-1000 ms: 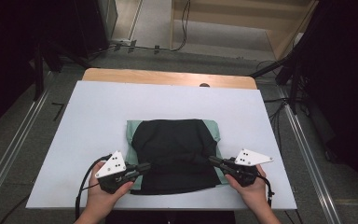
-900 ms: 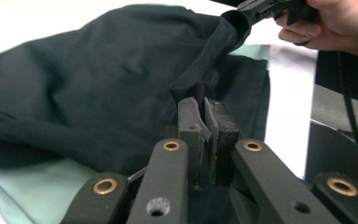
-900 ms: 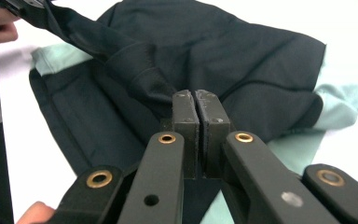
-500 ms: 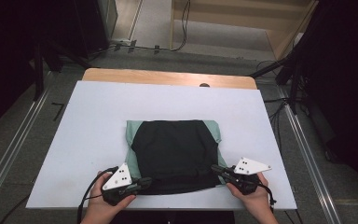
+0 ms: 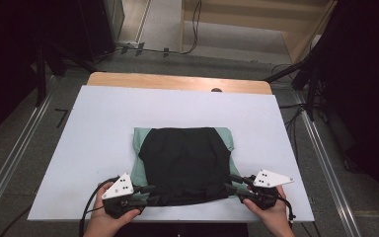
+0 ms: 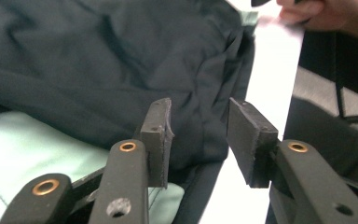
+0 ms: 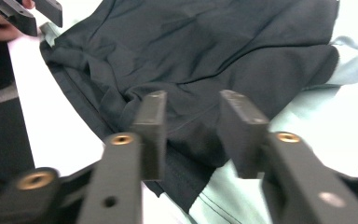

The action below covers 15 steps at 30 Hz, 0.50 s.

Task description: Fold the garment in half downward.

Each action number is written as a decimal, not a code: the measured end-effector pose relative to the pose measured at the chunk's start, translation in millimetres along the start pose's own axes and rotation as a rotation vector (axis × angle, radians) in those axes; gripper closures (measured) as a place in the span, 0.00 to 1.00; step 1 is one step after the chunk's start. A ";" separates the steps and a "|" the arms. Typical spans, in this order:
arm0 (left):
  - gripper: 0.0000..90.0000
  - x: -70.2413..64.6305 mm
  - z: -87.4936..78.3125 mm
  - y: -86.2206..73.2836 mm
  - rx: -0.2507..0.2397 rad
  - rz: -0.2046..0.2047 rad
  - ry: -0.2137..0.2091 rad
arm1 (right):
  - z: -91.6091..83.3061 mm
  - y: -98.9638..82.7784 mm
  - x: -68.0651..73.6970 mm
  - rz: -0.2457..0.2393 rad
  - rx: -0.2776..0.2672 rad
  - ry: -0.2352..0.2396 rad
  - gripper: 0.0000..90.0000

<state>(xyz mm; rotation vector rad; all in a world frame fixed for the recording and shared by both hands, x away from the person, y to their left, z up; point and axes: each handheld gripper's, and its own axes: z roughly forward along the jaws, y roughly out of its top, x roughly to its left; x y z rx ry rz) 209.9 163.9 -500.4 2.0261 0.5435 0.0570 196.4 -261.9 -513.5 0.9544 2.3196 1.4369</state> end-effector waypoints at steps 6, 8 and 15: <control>0.55 3.0 -5.6 2.5 -0.046 -0.020 -0.011 | -4.7 3.2 0.1 0.019 -0.035 -0.011 0.35; 0.47 3.6 -7.5 4.2 -0.053 -0.032 0.010 | -5.3 5.1 0.9 0.030 -0.041 -0.021 0.23; 0.17 4.8 -10.2 12.2 -0.063 -0.046 0.057 | -6.2 11.2 2.7 0.057 -0.057 -0.015 0.00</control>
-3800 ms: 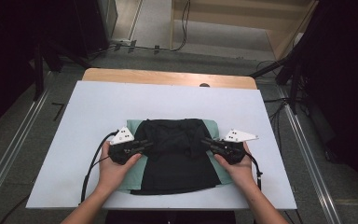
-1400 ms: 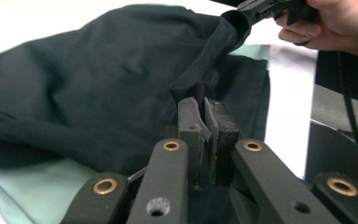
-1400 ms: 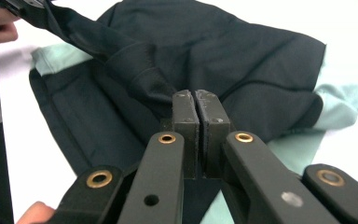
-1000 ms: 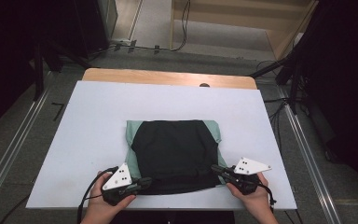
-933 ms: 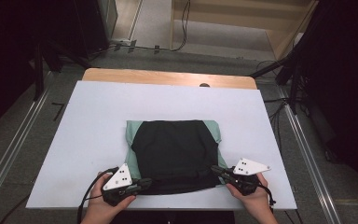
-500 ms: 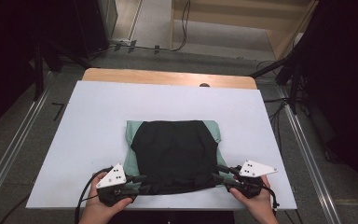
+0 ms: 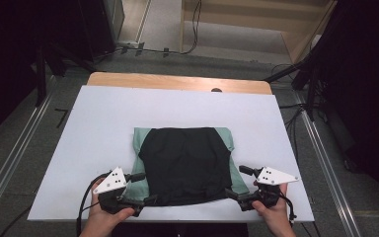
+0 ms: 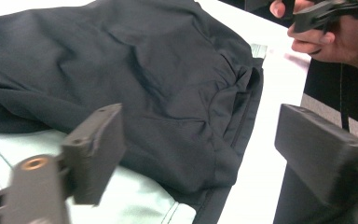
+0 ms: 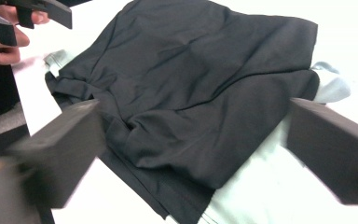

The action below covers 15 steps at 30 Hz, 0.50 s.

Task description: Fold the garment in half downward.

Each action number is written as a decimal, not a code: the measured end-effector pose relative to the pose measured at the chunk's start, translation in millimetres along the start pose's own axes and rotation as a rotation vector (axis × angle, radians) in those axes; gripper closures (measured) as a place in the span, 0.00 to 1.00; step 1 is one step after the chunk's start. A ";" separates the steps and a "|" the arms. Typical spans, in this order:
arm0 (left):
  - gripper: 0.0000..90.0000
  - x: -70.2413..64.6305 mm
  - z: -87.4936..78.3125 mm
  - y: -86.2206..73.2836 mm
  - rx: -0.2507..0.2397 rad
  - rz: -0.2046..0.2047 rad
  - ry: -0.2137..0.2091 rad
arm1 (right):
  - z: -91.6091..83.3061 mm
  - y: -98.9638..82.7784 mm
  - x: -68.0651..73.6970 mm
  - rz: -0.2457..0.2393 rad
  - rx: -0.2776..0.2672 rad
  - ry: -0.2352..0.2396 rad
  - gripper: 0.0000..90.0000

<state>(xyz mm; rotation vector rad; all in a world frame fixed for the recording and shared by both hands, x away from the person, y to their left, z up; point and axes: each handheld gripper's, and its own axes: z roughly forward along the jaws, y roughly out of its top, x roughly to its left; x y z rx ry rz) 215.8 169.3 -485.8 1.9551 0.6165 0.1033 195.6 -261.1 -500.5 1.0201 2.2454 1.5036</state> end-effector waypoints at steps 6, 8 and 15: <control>0.01 4.5 -1.0 3.3 0.008 -0.017 -0.019 | -1.2 2.1 3.5 0.003 -0.009 0.004 0.00; 0.00 6.0 -2.3 5.1 -0.008 -0.022 -0.024 | -1.5 2.2 4.1 -0.001 -0.013 -0.004 0.00; 0.00 10.2 -3.7 13.5 0.015 -0.012 0.022 | -4.5 2.7 1.8 0.024 -0.041 -0.018 0.00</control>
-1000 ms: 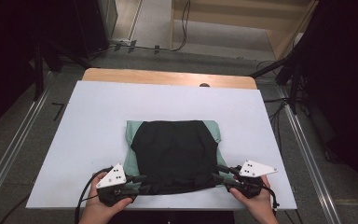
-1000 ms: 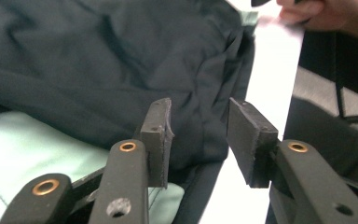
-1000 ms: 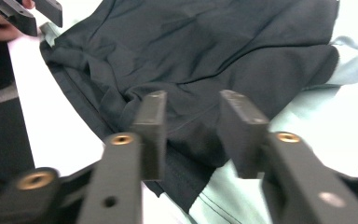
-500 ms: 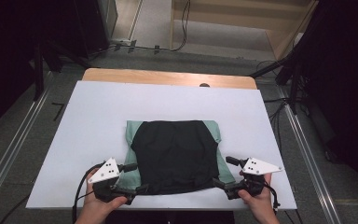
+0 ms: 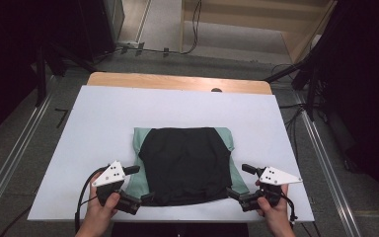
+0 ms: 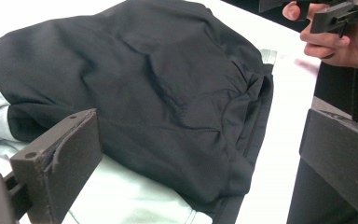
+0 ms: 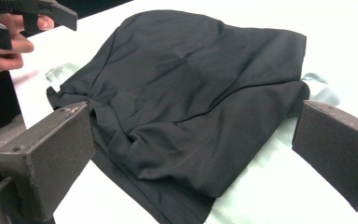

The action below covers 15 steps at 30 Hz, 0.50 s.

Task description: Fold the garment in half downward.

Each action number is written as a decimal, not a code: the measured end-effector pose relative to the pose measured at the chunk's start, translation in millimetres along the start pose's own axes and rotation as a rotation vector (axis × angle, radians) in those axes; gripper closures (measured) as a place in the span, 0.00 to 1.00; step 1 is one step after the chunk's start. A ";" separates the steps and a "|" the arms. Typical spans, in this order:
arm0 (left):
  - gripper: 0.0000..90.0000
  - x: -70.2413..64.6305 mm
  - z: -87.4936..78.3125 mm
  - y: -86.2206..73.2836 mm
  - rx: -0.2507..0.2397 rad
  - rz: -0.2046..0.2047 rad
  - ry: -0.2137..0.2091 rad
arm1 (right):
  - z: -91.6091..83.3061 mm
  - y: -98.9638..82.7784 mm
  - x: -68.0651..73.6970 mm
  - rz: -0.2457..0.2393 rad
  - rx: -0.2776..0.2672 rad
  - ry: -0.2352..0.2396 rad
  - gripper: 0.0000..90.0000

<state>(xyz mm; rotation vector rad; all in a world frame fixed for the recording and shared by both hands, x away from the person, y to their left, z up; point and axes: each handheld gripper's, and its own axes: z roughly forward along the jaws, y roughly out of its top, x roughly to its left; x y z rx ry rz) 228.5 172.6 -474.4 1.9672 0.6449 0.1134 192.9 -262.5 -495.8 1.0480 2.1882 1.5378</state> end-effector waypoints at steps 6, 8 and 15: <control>0.00 9.3 -2.1 5.2 0.030 -0.008 -0.003 | 0.6 -0.4 0.5 -0.010 0.004 -0.025 0.00; 0.00 11.2 -3.3 6.8 0.031 -0.012 -0.009 | 1.3 -0.5 0.4 -0.019 0.008 -0.031 0.00; 0.11 17.8 -7.3 12.4 0.014 -0.009 -0.038 | 2.4 -0.7 1.4 -0.031 0.011 -0.036 0.00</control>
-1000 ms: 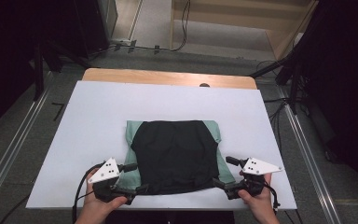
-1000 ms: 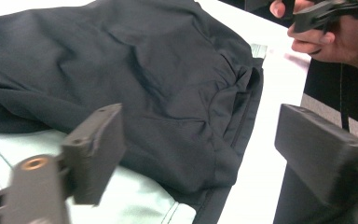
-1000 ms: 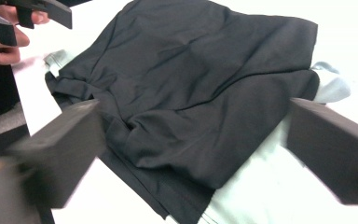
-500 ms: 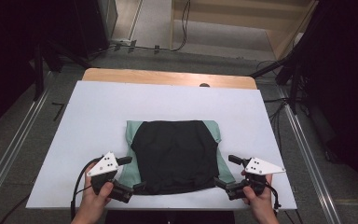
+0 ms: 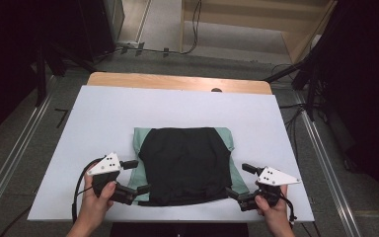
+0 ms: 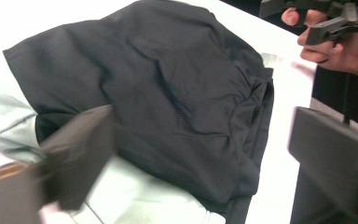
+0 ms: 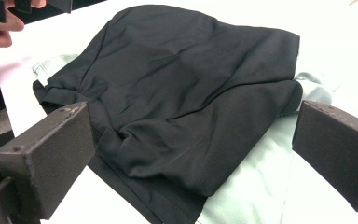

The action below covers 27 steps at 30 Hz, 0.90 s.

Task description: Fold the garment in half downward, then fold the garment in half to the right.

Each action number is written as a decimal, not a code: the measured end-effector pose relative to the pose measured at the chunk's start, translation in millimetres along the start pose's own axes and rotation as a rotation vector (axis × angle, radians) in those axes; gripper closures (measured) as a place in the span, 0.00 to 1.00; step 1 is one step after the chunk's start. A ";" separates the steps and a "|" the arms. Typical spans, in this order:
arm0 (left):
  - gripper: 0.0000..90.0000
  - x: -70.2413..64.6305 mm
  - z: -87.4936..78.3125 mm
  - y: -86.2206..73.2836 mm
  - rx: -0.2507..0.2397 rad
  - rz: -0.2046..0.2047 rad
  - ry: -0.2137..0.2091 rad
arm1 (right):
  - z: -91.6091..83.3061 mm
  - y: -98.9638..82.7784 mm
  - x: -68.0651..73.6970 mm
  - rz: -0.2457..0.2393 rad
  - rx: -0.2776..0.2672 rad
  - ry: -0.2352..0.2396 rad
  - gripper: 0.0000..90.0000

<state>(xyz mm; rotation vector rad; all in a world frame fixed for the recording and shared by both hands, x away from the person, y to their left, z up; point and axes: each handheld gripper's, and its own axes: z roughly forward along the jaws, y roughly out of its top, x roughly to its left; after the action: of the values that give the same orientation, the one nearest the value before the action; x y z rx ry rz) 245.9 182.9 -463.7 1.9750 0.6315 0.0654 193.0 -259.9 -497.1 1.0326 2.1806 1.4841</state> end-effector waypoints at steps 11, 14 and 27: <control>0.15 9.8 -6.5 -0.4 -0.038 -0.006 0.020 | -0.2 -0.3 0.9 -0.008 -0.003 0.003 0.00; 0.14 9.8 -7.4 0.7 -0.041 -0.003 0.035 | -0.1 0.0 1.0 -0.006 -0.005 0.007 0.00; 0.00 21.5 -7.8 14.2 -0.043 0.000 0.053 | 0.2 1.9 3.1 -0.012 -0.019 0.003 0.00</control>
<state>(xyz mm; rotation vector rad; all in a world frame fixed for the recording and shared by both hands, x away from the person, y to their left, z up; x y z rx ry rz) 267.8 194.3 -452.8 1.9372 0.6590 0.1310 191.8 -257.2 -495.1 1.0102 2.1669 1.4985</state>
